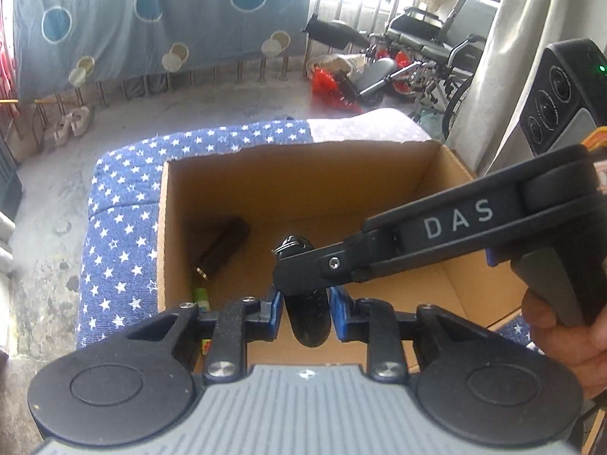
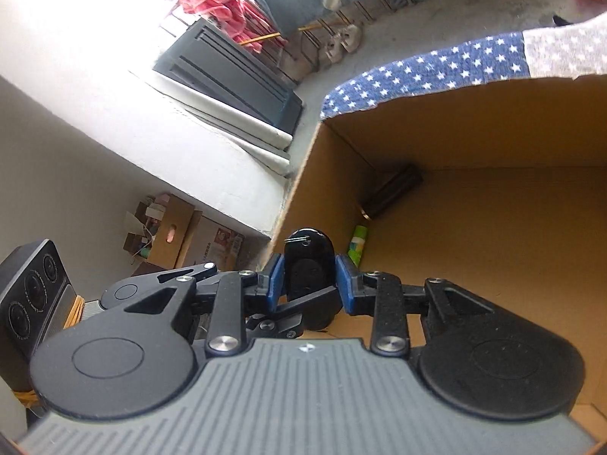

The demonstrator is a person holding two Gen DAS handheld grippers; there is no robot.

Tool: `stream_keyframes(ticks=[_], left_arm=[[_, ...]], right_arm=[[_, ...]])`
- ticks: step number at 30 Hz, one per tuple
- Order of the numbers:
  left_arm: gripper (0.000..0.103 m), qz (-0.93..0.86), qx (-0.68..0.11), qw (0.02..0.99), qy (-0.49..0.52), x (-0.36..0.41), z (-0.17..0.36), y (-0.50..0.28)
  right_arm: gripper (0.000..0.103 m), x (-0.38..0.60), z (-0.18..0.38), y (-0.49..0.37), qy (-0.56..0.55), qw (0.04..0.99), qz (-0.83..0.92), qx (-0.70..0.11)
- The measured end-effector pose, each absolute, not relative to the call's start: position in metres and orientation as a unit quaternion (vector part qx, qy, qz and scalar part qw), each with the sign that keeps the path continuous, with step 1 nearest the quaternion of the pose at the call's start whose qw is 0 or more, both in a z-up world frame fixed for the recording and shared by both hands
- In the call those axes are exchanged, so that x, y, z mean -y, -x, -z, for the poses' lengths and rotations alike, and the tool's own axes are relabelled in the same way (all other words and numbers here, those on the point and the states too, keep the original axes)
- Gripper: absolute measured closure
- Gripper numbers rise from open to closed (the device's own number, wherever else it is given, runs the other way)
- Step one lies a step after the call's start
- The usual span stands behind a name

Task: Organize rigid objects
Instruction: 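Carry the small black object into the box and release it, then grasp the rim of the pink bowl with the right gripper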

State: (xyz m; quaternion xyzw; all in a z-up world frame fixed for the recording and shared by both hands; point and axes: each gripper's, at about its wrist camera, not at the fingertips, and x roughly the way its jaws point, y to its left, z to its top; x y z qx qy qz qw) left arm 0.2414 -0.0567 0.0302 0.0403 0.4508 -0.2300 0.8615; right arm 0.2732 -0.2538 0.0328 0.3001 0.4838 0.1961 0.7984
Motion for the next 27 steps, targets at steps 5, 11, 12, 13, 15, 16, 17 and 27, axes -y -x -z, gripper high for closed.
stream_keyframes(ticks=[5, 11, 12, 13, 15, 16, 17, 27], left_arm=[[0.075, 0.202, -0.488, 0.847, -0.060, 0.059, -0.002, -0.268], [0.072, 0.179, -0.494, 0.846, -0.088, 0.064, 0.004, -0.279], [0.069, 0.180, -0.491, 0.848, -0.088, 0.064, 0.003, -0.278], [0.067, 0.180, -0.487, 0.850, -0.088, 0.064, 0.001, -0.276], [0.065, 0.180, -0.480, 0.854, -0.087, 0.066, -0.006, -0.273], [0.065, 0.180, -0.477, 0.856, -0.086, 0.066, -0.010, -0.272], [0.065, 0.181, -0.473, 0.858, -0.083, 0.066, -0.014, -0.270], [0.038, 0.195, -0.399, 0.895, -0.053, 0.051, -0.078, -0.209]], right_arm=[[0.073, 0.249, 0.013, -0.305, -0.328, 0.763, -0.184, -0.525], [0.070, 0.237, 0.028, -0.324, -0.317, 0.757, -0.174, -0.544], [0.068, 0.237, 0.028, -0.324, -0.316, 0.758, -0.172, -0.544], [0.067, 0.238, 0.028, -0.324, -0.319, 0.758, -0.172, -0.543], [0.067, 0.239, 0.025, -0.322, -0.324, 0.758, -0.173, -0.539], [0.065, 0.240, 0.023, -0.320, -0.324, 0.761, -0.172, -0.536], [0.064, 0.242, 0.018, -0.316, -0.323, 0.764, -0.172, -0.532], [0.055, 0.266, -0.050, -0.239, -0.314, 0.813, -0.183, -0.455]])
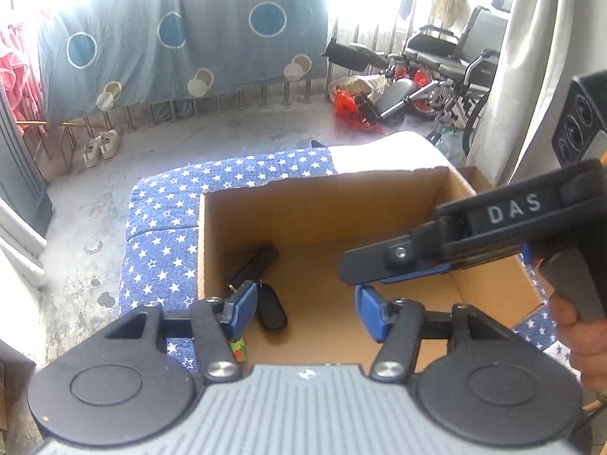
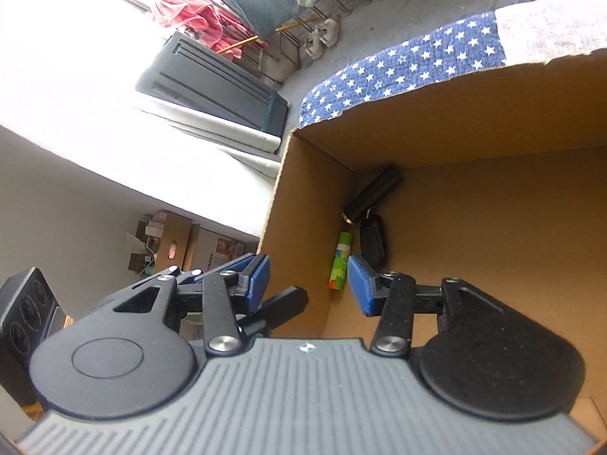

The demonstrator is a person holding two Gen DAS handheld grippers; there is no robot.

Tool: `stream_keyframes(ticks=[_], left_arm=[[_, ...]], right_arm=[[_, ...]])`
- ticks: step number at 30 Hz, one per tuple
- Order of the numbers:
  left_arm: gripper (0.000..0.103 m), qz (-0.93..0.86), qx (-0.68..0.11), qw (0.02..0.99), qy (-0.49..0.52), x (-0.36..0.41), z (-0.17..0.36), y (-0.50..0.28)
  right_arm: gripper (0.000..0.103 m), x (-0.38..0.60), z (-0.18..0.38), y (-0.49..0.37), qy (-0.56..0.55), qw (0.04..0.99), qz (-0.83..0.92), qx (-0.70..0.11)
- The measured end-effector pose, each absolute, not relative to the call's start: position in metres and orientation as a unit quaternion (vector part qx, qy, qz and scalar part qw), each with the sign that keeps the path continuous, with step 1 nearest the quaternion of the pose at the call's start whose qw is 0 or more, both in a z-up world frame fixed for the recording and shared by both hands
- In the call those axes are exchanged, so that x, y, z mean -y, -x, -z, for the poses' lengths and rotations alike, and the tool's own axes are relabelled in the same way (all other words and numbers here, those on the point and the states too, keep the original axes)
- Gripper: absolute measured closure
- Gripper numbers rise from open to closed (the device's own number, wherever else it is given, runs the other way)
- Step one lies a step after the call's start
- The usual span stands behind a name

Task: Organize rigid objects
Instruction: 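Grasp the rim of the pink bowl with the right gripper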

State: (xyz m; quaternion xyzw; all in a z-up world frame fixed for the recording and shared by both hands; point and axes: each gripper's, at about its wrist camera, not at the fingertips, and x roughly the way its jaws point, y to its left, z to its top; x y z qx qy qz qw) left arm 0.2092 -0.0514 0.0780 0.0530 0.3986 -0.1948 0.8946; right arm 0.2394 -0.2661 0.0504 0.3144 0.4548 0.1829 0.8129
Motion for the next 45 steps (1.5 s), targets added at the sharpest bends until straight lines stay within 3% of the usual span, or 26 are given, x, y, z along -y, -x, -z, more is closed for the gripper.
stream_keyframes(ticks=[2, 5, 7, 12, 22, 31, 35, 38, 45], left_arm=[[0.030, 0.204, -0.381, 0.901, -0.040, 0.045, -0.089, -0.189], [0.016, 0.213, -0.356, 0.910, -0.026, 0.037, -0.096, -0.158], [0.014, 0.216, -0.347, 0.912, -0.013, 0.032, -0.094, -0.136], [0.011, 0.239, -0.382, 0.892, 0.032, 0.017, -0.064, -0.103], [0.012, 0.277, -0.392, 0.875, 0.061, 0.008, -0.007, -0.052], [0.014, 0.306, -0.398, 0.864, -0.040, 0.045, 0.023, -0.024], [0.025, 0.304, -0.409, 0.856, -0.079, 0.060, 0.039, -0.023], [0.031, 0.291, -0.414, 0.856, -0.104, 0.068, 0.049, -0.023], [0.039, 0.272, -0.422, 0.856, -0.122, 0.072, 0.060, -0.028]], right_arm=[[0.048, 0.271, -0.070, -0.209, -0.293, 0.836, -0.182, -0.426], [0.029, 0.271, -0.093, -0.161, -0.247, 0.872, -0.171, -0.386], [0.017, 0.271, -0.103, -0.128, -0.210, 0.893, -0.158, -0.366], [0.001, 0.263, -0.097, -0.066, -0.140, 0.922, -0.091, -0.348], [0.001, 0.221, -0.037, -0.010, 0.054, 0.931, 0.043, -0.359], [0.001, 0.225, -0.004, -0.003, -0.054, 0.926, -0.064, -0.368], [0.001, 0.229, 0.020, -0.013, -0.129, 0.903, -0.103, -0.397], [0.004, 0.226, 0.035, -0.021, -0.153, 0.890, -0.113, -0.414], [0.030, 0.221, 0.053, -0.040, -0.162, 0.876, -0.130, -0.435]])
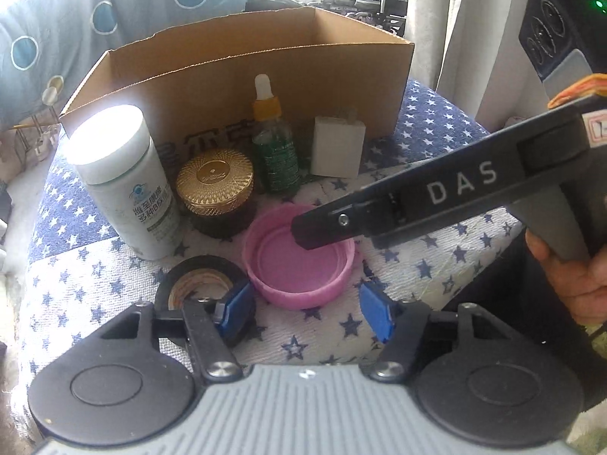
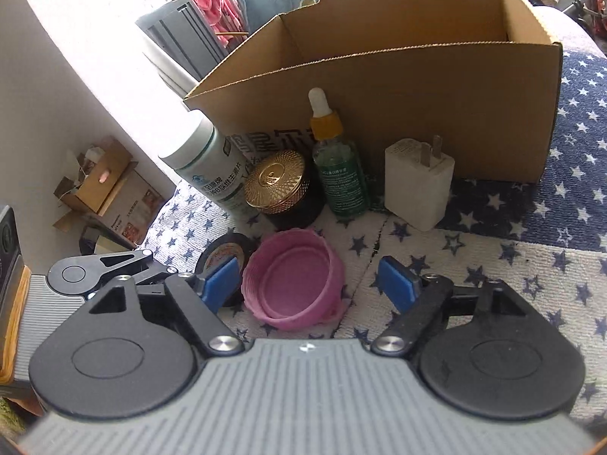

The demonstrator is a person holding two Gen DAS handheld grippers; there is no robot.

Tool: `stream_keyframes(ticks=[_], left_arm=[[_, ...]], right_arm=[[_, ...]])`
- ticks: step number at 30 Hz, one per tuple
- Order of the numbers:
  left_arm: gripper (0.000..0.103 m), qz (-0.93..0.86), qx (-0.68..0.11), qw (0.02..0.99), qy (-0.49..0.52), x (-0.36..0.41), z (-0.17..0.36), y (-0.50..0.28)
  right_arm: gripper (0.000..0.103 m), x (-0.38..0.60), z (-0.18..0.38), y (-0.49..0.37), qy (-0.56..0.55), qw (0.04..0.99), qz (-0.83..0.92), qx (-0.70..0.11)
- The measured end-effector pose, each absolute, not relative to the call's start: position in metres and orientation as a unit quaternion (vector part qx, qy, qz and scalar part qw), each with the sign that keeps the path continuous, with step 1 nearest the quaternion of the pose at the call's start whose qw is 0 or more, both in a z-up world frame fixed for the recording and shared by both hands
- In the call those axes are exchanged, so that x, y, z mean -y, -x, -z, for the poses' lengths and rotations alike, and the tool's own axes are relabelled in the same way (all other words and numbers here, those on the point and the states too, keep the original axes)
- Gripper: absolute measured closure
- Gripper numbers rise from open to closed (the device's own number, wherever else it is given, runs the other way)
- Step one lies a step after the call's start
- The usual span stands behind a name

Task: Organize rigid objects
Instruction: 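Grasp the rim of the pink bowl with the right gripper, then carry the pink bowl into the box and open the right gripper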

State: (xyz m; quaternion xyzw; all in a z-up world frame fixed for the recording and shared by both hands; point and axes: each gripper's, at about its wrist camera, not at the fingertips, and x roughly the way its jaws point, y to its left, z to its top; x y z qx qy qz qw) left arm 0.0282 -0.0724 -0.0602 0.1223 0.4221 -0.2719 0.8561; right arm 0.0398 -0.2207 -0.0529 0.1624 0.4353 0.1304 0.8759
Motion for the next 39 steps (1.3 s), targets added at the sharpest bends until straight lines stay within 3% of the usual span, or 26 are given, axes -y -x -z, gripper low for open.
stream_keyframes(ticks=[4, 12, 17, 28, 39], left_arm=[[0.039, 0.272, -0.417, 0.857, -0.129, 0.075, 0.061, -0.032], [0.036, 0.266, -0.412, 0.861, -0.132, 0.083, 0.062, -0.037], [0.029, 0.265, -0.411, 0.861, -0.137, 0.089, 0.066, -0.043], [0.034, 0.257, -0.401, 0.870, -0.124, 0.094, 0.060, -0.038], [0.034, 0.266, -0.308, 0.903, -0.137, 0.093, -0.002, 0.002]], right_arm=[[0.048, 0.219, 0.063, -0.050, -0.161, 0.870, -0.133, -0.447], [0.072, 0.227, 0.069, -0.049, -0.183, 0.860, -0.131, -0.458], [0.072, 0.231, 0.074, -0.051, -0.192, 0.861, -0.123, -0.455], [0.079, 0.230, 0.067, -0.042, -0.193, 0.867, -0.105, -0.447], [0.079, 0.226, 0.004, -0.002, -0.166, 0.899, -0.099, -0.394]])
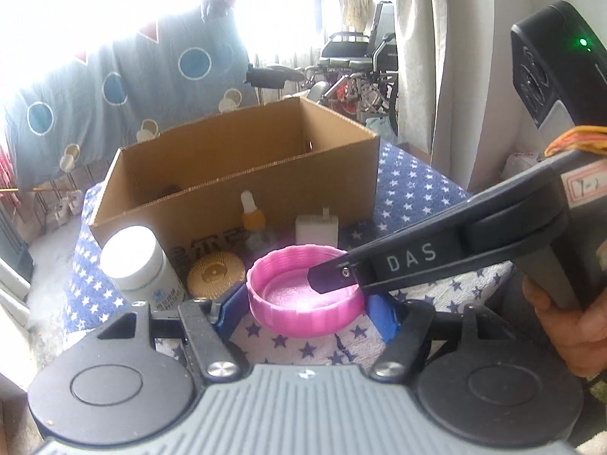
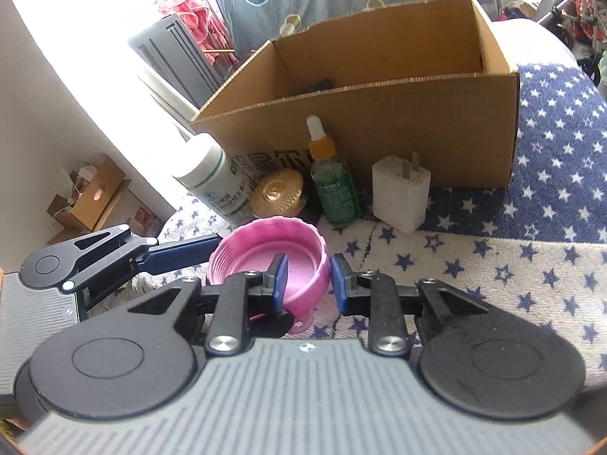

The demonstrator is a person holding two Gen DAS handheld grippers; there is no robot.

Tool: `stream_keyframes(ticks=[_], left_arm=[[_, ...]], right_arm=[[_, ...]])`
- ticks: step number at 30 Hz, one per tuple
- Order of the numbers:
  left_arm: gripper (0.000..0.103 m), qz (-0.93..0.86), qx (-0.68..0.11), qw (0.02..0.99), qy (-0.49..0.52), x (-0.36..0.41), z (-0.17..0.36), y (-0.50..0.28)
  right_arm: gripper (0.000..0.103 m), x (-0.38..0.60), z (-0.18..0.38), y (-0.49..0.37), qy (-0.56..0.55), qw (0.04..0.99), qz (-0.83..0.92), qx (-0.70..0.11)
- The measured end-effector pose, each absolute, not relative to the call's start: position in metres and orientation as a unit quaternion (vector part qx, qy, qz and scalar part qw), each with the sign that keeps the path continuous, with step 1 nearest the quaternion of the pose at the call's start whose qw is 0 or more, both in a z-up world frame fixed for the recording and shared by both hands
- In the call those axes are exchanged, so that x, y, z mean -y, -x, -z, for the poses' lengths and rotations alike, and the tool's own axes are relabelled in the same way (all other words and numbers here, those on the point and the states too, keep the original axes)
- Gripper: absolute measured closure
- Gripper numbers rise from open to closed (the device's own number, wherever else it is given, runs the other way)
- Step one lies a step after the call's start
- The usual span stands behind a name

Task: Organize rigid objects
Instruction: 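Carry the pink bowl into the box and open the right gripper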

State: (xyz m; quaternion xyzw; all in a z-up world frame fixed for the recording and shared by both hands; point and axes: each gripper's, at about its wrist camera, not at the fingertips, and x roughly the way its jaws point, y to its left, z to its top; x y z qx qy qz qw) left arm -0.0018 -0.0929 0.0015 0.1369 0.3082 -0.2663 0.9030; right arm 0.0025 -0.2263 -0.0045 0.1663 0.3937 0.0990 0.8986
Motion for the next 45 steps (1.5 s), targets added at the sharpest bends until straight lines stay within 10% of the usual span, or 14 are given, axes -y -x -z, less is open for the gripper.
stream_keyframes(ticks=[18, 29, 45], left_arm=[[0.034, 0.247, -0.240, 0.927, -0.147, 0.088, -0.096, -0.095], [0.034, 0.250, -0.435, 0.860, -0.089, 0.062, -0.021, -0.234], [0.034, 0.257, -0.485, 0.822, -0.154, 0.076, 0.009, -0.261]], right_arm=[[0.078, 0.237, -0.130, -0.111, -0.097, 0.920, -0.153, -0.349], [0.077, 0.241, -0.043, -0.271, -0.135, 0.821, -0.178, -0.525], [0.076, 0.227, 0.050, -0.319, -0.167, 0.738, -0.209, -0.620]])
